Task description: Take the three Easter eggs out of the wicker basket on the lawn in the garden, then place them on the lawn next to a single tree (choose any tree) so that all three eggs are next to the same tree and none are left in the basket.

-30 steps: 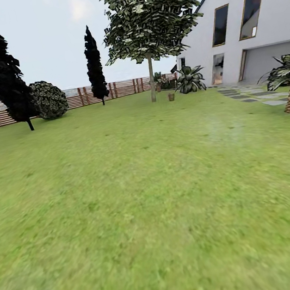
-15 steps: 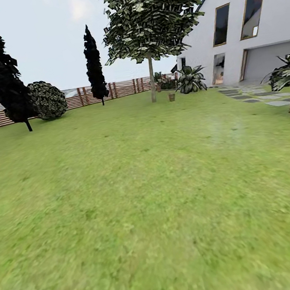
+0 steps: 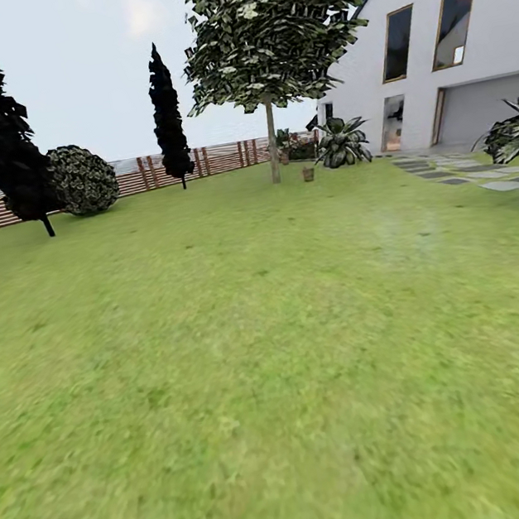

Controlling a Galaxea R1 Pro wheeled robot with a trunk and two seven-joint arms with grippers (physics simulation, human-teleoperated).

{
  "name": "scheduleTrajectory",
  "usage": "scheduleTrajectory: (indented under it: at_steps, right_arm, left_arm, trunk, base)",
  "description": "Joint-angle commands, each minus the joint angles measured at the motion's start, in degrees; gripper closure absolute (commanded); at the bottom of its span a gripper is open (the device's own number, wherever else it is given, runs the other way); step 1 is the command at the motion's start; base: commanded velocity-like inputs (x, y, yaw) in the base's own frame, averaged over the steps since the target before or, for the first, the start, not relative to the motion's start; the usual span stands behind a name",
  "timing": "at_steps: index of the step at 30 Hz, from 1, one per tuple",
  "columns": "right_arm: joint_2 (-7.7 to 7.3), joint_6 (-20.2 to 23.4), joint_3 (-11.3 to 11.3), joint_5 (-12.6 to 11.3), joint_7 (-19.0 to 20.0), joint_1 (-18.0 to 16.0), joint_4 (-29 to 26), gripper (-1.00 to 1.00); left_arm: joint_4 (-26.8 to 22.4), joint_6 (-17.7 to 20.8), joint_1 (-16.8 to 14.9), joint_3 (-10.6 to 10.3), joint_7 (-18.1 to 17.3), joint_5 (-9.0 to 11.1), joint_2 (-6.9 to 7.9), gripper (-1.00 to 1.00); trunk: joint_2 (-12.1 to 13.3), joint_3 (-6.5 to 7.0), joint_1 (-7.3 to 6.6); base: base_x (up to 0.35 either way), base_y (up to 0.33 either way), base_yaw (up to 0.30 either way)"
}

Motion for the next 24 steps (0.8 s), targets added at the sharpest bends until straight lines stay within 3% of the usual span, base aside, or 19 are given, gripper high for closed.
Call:
scheduleTrajectory:
  at_steps: [1,24]
  right_arm:
    - [0.01,-0.11,-0.04,0.04,-0.02,0.01,-0.05,-1.0]
    - [0.01,-0.12,-0.04,0.06,-0.02,0.01,-0.05,-1.0]
  left_arm:
    - [0.04,-0.19,-0.03,-0.08,-0.09,-0.05,0.02,-1.0]
    - [0.04,-0.19,-0.03,-0.08,-0.09,-0.05,0.02,-1.0]
  trunk:
    - [-0.04,-0.06,0.04]
    - [-0.04,-0.06,0.04]
  base:
    - [0.301,0.0,0.0]
    - [0.287,0.0,0.0]
